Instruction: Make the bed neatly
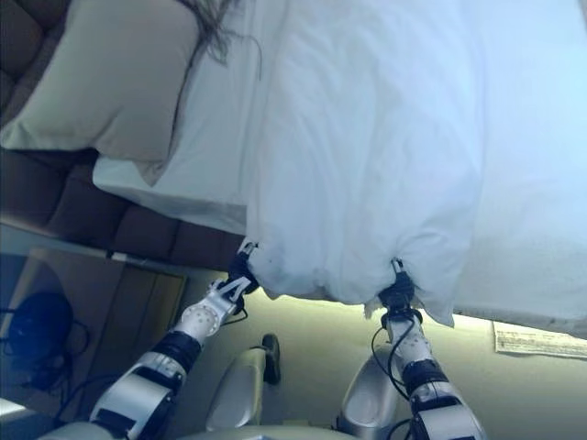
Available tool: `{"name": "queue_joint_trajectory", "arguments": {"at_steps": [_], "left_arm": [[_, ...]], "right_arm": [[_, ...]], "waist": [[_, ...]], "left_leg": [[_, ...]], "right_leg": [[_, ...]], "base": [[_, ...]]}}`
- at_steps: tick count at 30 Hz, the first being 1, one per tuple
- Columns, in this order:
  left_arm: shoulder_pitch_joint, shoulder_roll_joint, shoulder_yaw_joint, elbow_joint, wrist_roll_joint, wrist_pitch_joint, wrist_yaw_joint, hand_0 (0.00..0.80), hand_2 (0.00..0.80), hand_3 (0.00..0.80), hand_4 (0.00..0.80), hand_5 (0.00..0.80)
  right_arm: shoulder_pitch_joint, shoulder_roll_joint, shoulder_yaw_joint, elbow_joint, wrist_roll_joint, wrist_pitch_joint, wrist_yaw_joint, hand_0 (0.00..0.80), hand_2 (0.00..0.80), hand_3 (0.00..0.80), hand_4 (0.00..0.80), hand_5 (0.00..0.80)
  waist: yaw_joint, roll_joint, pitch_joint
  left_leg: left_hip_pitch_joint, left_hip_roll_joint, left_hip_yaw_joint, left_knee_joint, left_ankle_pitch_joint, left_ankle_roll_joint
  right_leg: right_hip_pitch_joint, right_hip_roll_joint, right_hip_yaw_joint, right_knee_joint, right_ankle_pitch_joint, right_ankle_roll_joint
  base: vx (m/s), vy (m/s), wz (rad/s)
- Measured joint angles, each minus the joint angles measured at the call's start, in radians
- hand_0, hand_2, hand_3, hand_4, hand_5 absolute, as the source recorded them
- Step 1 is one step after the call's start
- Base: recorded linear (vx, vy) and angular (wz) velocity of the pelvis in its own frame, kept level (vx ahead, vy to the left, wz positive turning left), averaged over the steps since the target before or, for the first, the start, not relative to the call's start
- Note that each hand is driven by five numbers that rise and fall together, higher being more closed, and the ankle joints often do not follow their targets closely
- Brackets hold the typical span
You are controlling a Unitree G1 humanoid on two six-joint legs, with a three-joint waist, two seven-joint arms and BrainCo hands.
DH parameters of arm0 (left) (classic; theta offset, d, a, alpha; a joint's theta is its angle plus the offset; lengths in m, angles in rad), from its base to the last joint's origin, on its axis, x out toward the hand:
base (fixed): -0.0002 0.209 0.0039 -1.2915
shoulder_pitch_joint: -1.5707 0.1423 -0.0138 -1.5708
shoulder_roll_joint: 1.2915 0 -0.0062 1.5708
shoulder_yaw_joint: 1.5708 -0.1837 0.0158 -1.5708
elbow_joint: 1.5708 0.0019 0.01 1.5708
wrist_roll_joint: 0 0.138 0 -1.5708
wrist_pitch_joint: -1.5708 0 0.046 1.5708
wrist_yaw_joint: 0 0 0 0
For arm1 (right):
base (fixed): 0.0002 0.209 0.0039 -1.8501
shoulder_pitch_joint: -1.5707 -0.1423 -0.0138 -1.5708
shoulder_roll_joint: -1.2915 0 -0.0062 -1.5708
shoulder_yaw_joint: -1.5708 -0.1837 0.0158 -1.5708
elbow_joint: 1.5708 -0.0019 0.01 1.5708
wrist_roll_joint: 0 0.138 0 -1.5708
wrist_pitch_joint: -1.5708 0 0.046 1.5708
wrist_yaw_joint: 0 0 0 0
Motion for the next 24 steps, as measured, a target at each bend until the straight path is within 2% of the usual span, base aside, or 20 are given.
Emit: {"name": "queue_joint_trajectory", "arguments": {"at_steps": [3, 5, 13, 18, 24], "left_arm": [[-0.060, 0.013, 0.000, 0.042, 0.002, -0.015, -0.012, 0.800, 0.800, 0.800, 0.800, 0.800], [-0.088, 0.013, 0.002, 0.042, 0.001, -0.038, -0.016, 0.800, 0.800, 0.800, 0.800, 0.800], [-0.173, 0.033, 0.025, 0.044, 0.002, -0.087, -0.045, 0.800, 0.800, 0.800, 0.800, 0.800], [-0.199, 0.042, 0.025, 0.046, 0.036, -0.093, -0.049, 0.800, 0.800, 0.800, 0.800, 0.800], [-0.221, 0.046, 0.021, 0.069, 0.115, -0.131, -0.075, 0.800, 0.800, 0.800, 0.800, 0.800]], "right_arm": [[-0.085, -0.012, 0.017, 0.019, -0.024, 0.000, -0.023, 0.800, 0.800, 0.800, 0.800, 0.800], [-0.115, -0.048, 0.034, 0.028, -0.043, 0.000, -0.035, 0.800, 0.800, 0.800, 0.800, 0.800], [-0.223, -0.121, 0.021, 0.140, -0.148, 0.029, -0.011, 0.800, 0.800, 0.800, 0.800, 0.800], [-0.243, -0.125, -0.016, 0.205, -0.148, 0.051, 0.020, 0.800, 0.800, 0.800, 0.800, 0.800], [-0.273, -0.126, -0.091, 0.279, -0.147, 0.073, 0.038, 0.800, 0.800, 0.800, 0.800, 0.800]], "waist": [[-0.003, 0.002, 0.038], [0.001, 0.000, 0.067], [0.006, -0.033, 0.161], [0.006, -0.032, 0.171], [0.004, -0.032, 0.171]], "left_leg": [[-0.020, 0.023, -0.010, -0.049, 0.055, -0.014], [-0.034, 0.033, -0.010, -0.059, 0.060, -0.015], [-0.165, 0.029, -0.029, -0.009, 0.074, -0.014], [-0.225, 0.035, -0.026, 0.003, 0.076, -0.011], [-0.290, 0.020, -0.015, 0.025, 0.071, -0.001]], "right_leg": [[-0.032, 0.028, -0.016, -0.002, 0.014, -0.010], [-0.038, 0.038, -0.022, -0.020, 0.019, -0.022], [-0.128, 0.042, -0.026, -0.033, 0.055, -0.017], [-0.166, 0.039, -0.047, -0.031, 0.054, -0.017], [-0.224, 0.022, -0.036, -0.034, 0.060, -0.014]], "base": [[-0.142, 0.006, 0.04], [-0.079, -0.028, 0.01], [-0.072, -0.022, 0.05], [-0.038, 0.036, 0.10], [-0.014, 0.161, 0.02]]}}
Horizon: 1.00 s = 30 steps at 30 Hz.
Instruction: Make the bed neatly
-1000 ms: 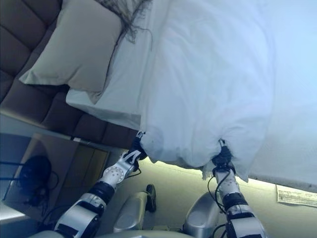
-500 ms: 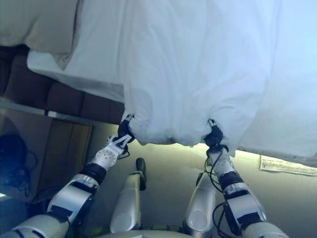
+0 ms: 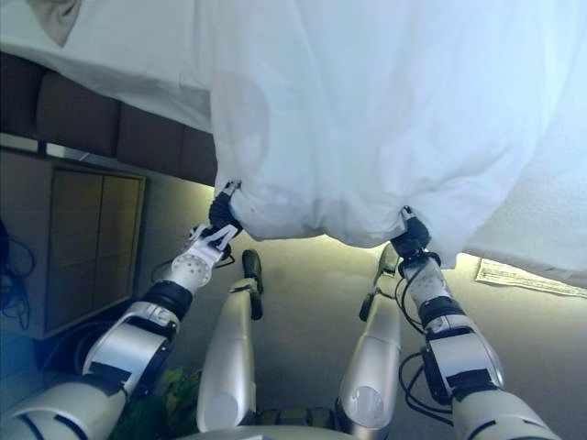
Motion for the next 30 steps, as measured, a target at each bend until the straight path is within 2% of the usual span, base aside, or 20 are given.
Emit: {"name": "queue_joint_trajectory", "arguments": {"at_steps": [9, 21, 28, 29, 30], "left_arm": [[-0.071, 0.011, 0.006, 0.093, 0.038, -0.071, -0.052, 0.800, 0.800, 0.800, 0.800, 0.800], [-0.131, 0.013, 0.007, 0.069, 0.038, -0.151, -0.059, 0.800, 0.800, 0.800, 0.800, 0.800], [-0.130, -0.004, 0.008, 0.046, 0.072, -0.183, -0.022, 0.800, 0.800, 0.800, 0.800, 0.800], [-0.130, -0.004, 0.009, 0.048, 0.082, -0.182, -0.012, 0.797, 0.797, 0.797, 0.797, 0.797], [-0.130, -0.003, 0.014, 0.051, 0.095, -0.181, 0.000, 0.000, 0.000, 0.000, 0.000, 0.000]], "right_arm": [[-0.048, -0.028, -0.079, 0.032, 0.018, 0.029, 0.009, 0.800, 0.800, 0.800, 0.800, 0.800], [-0.147, -0.064, -0.096, 0.025, 0.000, 0.017, 0.001, 0.800, 0.800, 0.800, 0.800, 0.800], [-0.161, -0.066, -0.101, 0.023, 0.000, -0.003, -0.031, 0.800, 0.800, 0.800, 0.800, 0.800], [-0.159, -0.069, -0.100, 0.025, 0.000, -0.003, -0.032, 0.747, 0.747, 0.747, 0.747, 0.747], [-0.159, -0.070, -0.100, 0.028, 0.000, -0.003, -0.032, 0.342, 0.342, 0.342, 0.342, 0.342]], "waist": [[-0.005, -0.001, -0.003], [-0.003, 0.000, -0.006], [0.004, 0.001, -0.014], [0.004, 0.001, -0.017], [0.003, 0.001, -0.020]], "left_leg": [[-0.125, -0.005, 0.052, 0.046, -0.017, 0.022], [-0.328, -0.004, 0.071, 0.155, -0.056, 0.047], [-0.361, -0.006, 0.071, 0.162, -0.057, 0.049], [-0.361, -0.006, 0.071, 0.161, -0.057, 0.049], [-0.361, -0.006, 0.072, 0.161, -0.057, 0.049]], "right_leg": [[-0.126, -0.006, 0.052, -0.041, 0.047, -0.002], [-0.297, -0.008, 0.087, -0.052, 0.087, -0.011], [-0.326, -0.011, 0.087, -0.053, 0.089, -0.011], [-0.326, -0.011, 0.086, -0.054, 0.089, -0.011], [-0.326, -0.012, 0.086, -0.054, 0.089, -0.011]], "base": [[-0.013, 0.164, -0.09], [-0.018, 0.067, -0.06], [0.001, 0.004, 0.00], [0.007, 0.040, 0.00], [0.013, 0.036, 0.01]]}}
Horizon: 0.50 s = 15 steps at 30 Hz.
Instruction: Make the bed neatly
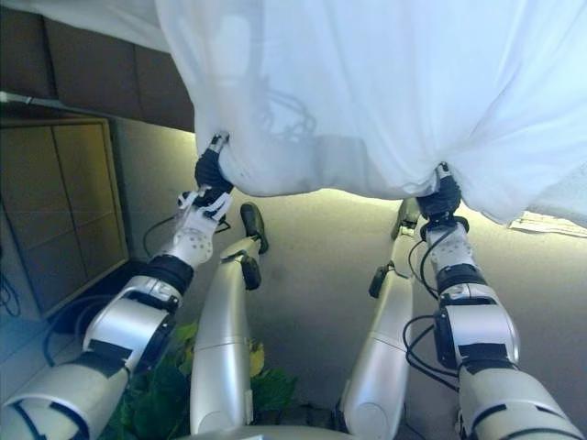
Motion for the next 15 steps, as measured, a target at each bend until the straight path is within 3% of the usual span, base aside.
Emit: {"name": "queue_joint_trajectory", "arguments": {"at_steps": [1, 5, 9, 13, 15], "left_arm": [[0.000, 0.000, 0.007, 0.006, 0.024, 0.009, 0.017, 0.000, 0.000, 0.000, 0.000, 0.000], [0.000, 0.021, 0.022, 0.139, 0.062, 0.080, 0.122, 0.000, 0.000, 0.000, 0.000, 0.000], [0.068, 0.061, 0.062, 0.274, 0.058, 0.146, 0.151, 0.000, 0.000, 0.000, 0.000, 0.000], [0.219, 0.089, 0.105, 0.247, 0.007, 0.139, 0.124, 0.000, 0.000, 0.000, 0.000, 0.000], [0.288, 0.082, 0.126, 0.171, -0.020, 0.129, 0.109, 0.000, 0.000, 0.000, 0.000, 0.000]], "right_arm": [[0.000, 0.000, 0.000, 0.003, 0.000, 0.000, -0.002, 0.000, 0.000, 0.000, 0.000, 0.000], [0.064, 0.001, 0.024, 0.054, -0.030, 0.034, -0.086, 0.000, 0.000, 0.000, 0.000, 0.000], [0.244, -0.009, 0.005, 0.163, -0.031, 0.083, -0.126, 0.000, 0.000, 0.000, 0.000, 0.000], [0.417, -0.021, -0.036, 0.197, -0.027, 0.084, -0.103, 0.000, 0.000, 0.000, 0.000, 0.000], [0.463, -0.019, -0.046, 0.187, -0.015, 0.062, -0.074, 0.000, 0.000, 0.000, 0.000, 0.000]], "waist": [[0.000, 0.001, -0.003], [-0.003, 0.005, -0.014], [-0.009, 0.005, -0.013], [-0.014, 0.002, -0.011], [-0.014, 0.001, -0.007]], "left_leg": [[0.000, 0.000, 0.000, 0.000, 0.000, 0.000], [0.010, 0.000, 0.000, 0.000, 0.000, 0.000], [0.061, 0.001, 0.002, -0.011, -0.004, 0.000], [0.103, 0.001, 0.009, -0.039, -0.003, 0.011], [0.123, 0.001, 0.009, -0.053, 0.003, 0.009]], "right_leg": [[0.000, 0.000, 0.000, 0.000, 0.000, 0.000], [0.010, 0.000, 0.000, 0.000, 0.001, 0.001], [0.068, -0.002, -0.012, -0.013, 0.002, 0.002], [0.117, -0.002, -0.014, -0.050, 0.001, -0.001], [0.136, -0.002, -0.021, -0.056, 0.002, 0.000]], "base": [[0.012, 0.033, 0.00], [0.028, 0.031, 0.00], [0.000, 0.000, 0.00], [-0.002, -0.081, 0.01], [-0.027, -0.154, 0.03]]}}
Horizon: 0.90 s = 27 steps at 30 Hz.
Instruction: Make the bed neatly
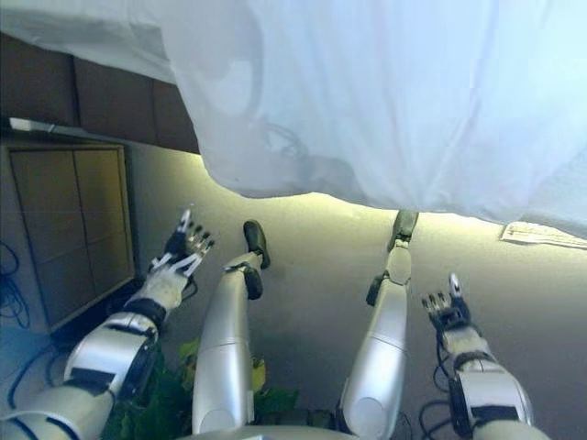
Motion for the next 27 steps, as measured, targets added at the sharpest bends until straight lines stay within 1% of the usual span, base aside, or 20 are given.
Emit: {"name": "queue_joint_trajectory", "arguments": {"at_steps": [2, 4, 5, 6, 8, 9, 11, 12, 14, 16, 18, 20, 21, 23, 25, 27], "left_arm": [[0.056, -0.001, 0.011, -0.111, -0.022, -0.021, -0.005, 0.000, 0.000, 0.000, 0.000, 0.000], [0.096, 0.006, 0.018, -0.240, -0.067, -0.052, -0.020, 0.000, 0.000, 0.000, 0.000, 0.000], [0.114, 0.006, 0.019, -0.308, -0.088, -0.064, -0.021, 0.000, 0.000, 0.000, 0.000, 0.000], [0.137, 0.006, 0.019, -0.385, -0.104, -0.081, -0.032, 0.000, 0.000, 0.000, 0.000, 0.000], [0.186, -0.014, 0.032, -0.545, -0.123, -0.108, -0.072, 0.000, 0.000, 0.000, 0.000, 0.000], [0.209, -0.032, 0.034, -0.602, -0.123, -0.127, -0.104, 0.000, 0.000, 0.000, 0.000, 0.000], [0.255, -0.057, 0.036, -0.684, -0.123, -0.145, -0.148, 0.000, 0.000, 0.000, 0.000, 0.000], [0.281, -0.056, 0.039, -0.723, -0.123, -0.161, -0.171, 0.000, 0.000, 0.000, 0.000, 0.000], [0.297, -0.057, 0.046, -0.732, -0.124, -0.171, -0.200, 0.000, 0.000, 0.000, 0.000, 0.000], [0.301, -0.057, 0.046, -0.733, -0.125, -0.173, -0.232, 0.000, 0.000, 0.000, 0.000, 0.000], [0.302, -0.063, 0.046, -0.748, -0.157, -0.176, -0.274, 0.000, 0.000, 0.000, 0.000, 0.000], [0.297, -0.084, 0.047, -0.779, -0.206, -0.165, -0.343, 0.000, 0.000, 0.000, 0.000, 0.000], [0.294, -0.102, 0.048, -0.793, -0.232, -0.151, -0.385, 0.000, 0.000, 0.000, 0.000, 0.000], [0.283, -0.143, 0.053, -0.807, -0.285, -0.107, -0.471, 0.000, 0.000, 0.000, 0.000, 0.000], [0.250, -0.183, 0.060, -0.802, -0.378, -0.030, -0.562, 0.000, 0.000, 0.000, 0.000, 0.000], [0.196, -0.217, 0.060, -0.785, -0.443, 0.034, -0.635, 0.000, 0.000, 0.000, 0.000, 0.000]], "right_arm": [[0.036, 0.003, -0.012, -0.067, 0.024, -0.032, 0.034, 0.000, 0.000, 0.000, 0.000, 0.000], [0.059, 0.019, -0.021, -0.217, 0.028, -0.093, 0.059, 0.000, 0.000, 0.000, 0.000, 0.000], [0.067, 0.030, -0.020, -0.323, 0.023, -0.132, 0.056, 0.000, 0.000, 0.000, 0.000, 0.000], [0.081, 0.044, -0.020, -0.433, 0.015, -0.168, 0.057, 0.000, 0.000, 0.000, 0.000, 0.000], [0.096, 0.065, 0.019, -0.625, -0.022, -0.239, 0.057, 0.000, 0.000, 0.000, 0.000, 0.000], [0.104, 0.071, 0.032, -0.684, -0.040, -0.268, 0.064, 0.000, 0.000, 0.000, 0.000, 0.000], [0.125, 0.074, 0.041, -0.784, -0.072, -0.308, 0.067, 0.000, 0.000, 0.000, 0.000, 0.000], [0.141, 0.074, 0.044, -0.854, -0.090, -0.317, 0.068, 0.000, 0.000, 0.000, 0.000, 0.000], [0.162, 0.074, 0.044, -0.990, -0.137, -0.321, 0.071, 0.000, 0.000, 0.000, 0.000, 0.000], [0.174, 0.078, 0.049, -1.112, -0.199, -0.318, 0.082, 0.000, 0.000, 0.000, 0.000, 0.000], [0.172, 0.084, 0.059, -1.187, -0.251, -0.305, 0.106, 0.000, 0.000, 0.000, 0.000, 0.000], [0.172, 0.088, 0.084, -1.223, -0.294, -0.278, 0.139, 0.000, 0.000, 0.000, 0.000, 0.000], [0.169, 0.092, 0.098, -1.223, -0.309, -0.267, 0.153, 0.000, 0.000, 0.000, 0.000, 0.000], [0.150, 0.096, 0.127, -1.220, -0.321, -0.242, 0.171, 0.000, 0.000, 0.000, 0.000, 0.000], [0.108, 0.102, 0.137, -1.205, -0.310, -0.205, 0.202, 0.000, 0.000, 0.000, 0.000, 0.000], [0.034, 0.102, 0.151, -1.165, -0.259, -0.170, 0.223, 0.000, 0.000, 0.000, 0.000, 0.000]], "waist": [[0.003, 0.000, 0.001], [0.006, -0.005, 0.008], [0.006, -0.005, 0.013], [0.005, -0.005, 0.018], [0.007, -0.008, 0.022], [0.014, -0.011, 0.023], [0.037, -0.012, 0.023], [0.036, -0.013, 0.023], [0.031, -0.015, 0.024], [0.026, -0.021, 0.023], [0.004, -0.027, 0.024], [-0.004, -0.039, 0.030], [-0.004, -0.044, 0.030], [0.001, -0.046, 0.031], [0.001, -0.048, 0.032], [0.003, -0.057, 0.035]], "left_leg": [[0.014, 0.000, -0.010, -0.020, 0.012, -0.006], [0.019, 0.005, -0.021, -0.031, 0.023, -0.014], [0.019, 0.006, -0.030, -0.030, 0.033, -0.022], [0.018, 0.008, -0.037, -0.027, 0.033, -0.024], [0.029, 0.018, -0.048, -0.021, 0.035, -0.031], [0.043, 0.022, -0.054, -0.015, 0.033, -0.039], [0.075, 0.032, -0.070, -0.009, 0.025, -0.047], [0.078, 0.039, -0.075, 0.002, 0.018, -0.043], [0.076, 0.048, -0.088, 0.032, 0.007, -0.048], [0.062, 0.058, -0.092, 0.060, -0.010, -0.044], [0.043, 0.060, -0.092, 0.077, -0.011, -0.043], [0.037, 0.064, -0.091, 0.083, -0.011, -0.043], [0.037, 0.065, -0.090, 0.083, -0.011, -0.043], [0.037, 0.071, -0.091, 0.085, -0.011, -0.043], [0.037, 0.077, -0.095, 0.089, -0.011, -0.043], [0.036, 0.080, -0.101, 0.098, -0.011, -0.043]], "right_leg": [[0.012, 0.000, -0.017, 0.001, 0.000, 0.001], [0.014, 0.007, -0.029, 0.010, 0.000, 0.005], [0.014, 0.010, -0.034, 0.018, -0.002, 0.007], [0.011, 0.012, -0.036, 0.033, -0.008, 0.013], [0.013, 0.017, -0.044, 0.082, -0.038, 0.012], [0.018, 0.020, -0.046, 0.110, -0.054, 0.008], [0.039, 0.030, -0.049, 0.153, -0.082, 0.000], [0.038, 0.034, -0.051, 0.182, -0.100, -0.004], [0.031, 0.042, -0.048, 0.226, -0.123, -0.009], [0.015, 0.049, -0.040, 0.245, -0.135, -0.003], [-0.001, 0.054, -0.028, 0.253, -0.135, -0.003], [-0.011, 0.065, -0.008, 0.263, -0.134, -0.002], [-0.017, 0.065, -0.005, 0.276, -0.137, 0.001], [-0.032, 0.069, -0.002, 0.306, -0.153, -0.006], [-0.050, 0.073, 0.000, 0.350, -0.173, -0.018], [-0.069, 0.075, 0.004, 0.397, -0.198, -0.027]], "base": [[-0.044, -0.131, 0.09], [-0.050, -0.129, 0.06], [-0.045, -0.191, 0.04], [-0.023, -0.194, 0.06], [0.071, -0.232, 0.05], [0.074, -0.178, 0.01], [-0.015, -0.132, -0.01], [-0.015, -0.063, -0.01], [-0.006, -0.004, -0.05], [-0.008, -0.007, -0.13], [-0.002, -0.015, -0.06], [-0.008, -0.043, -0.05], [-0.017, -0.080, -0.02], [-0.028, -0.089, -0.01], [-0.035, -0.078, 0.00], [-0.025, -0.090, 0.03]]}}
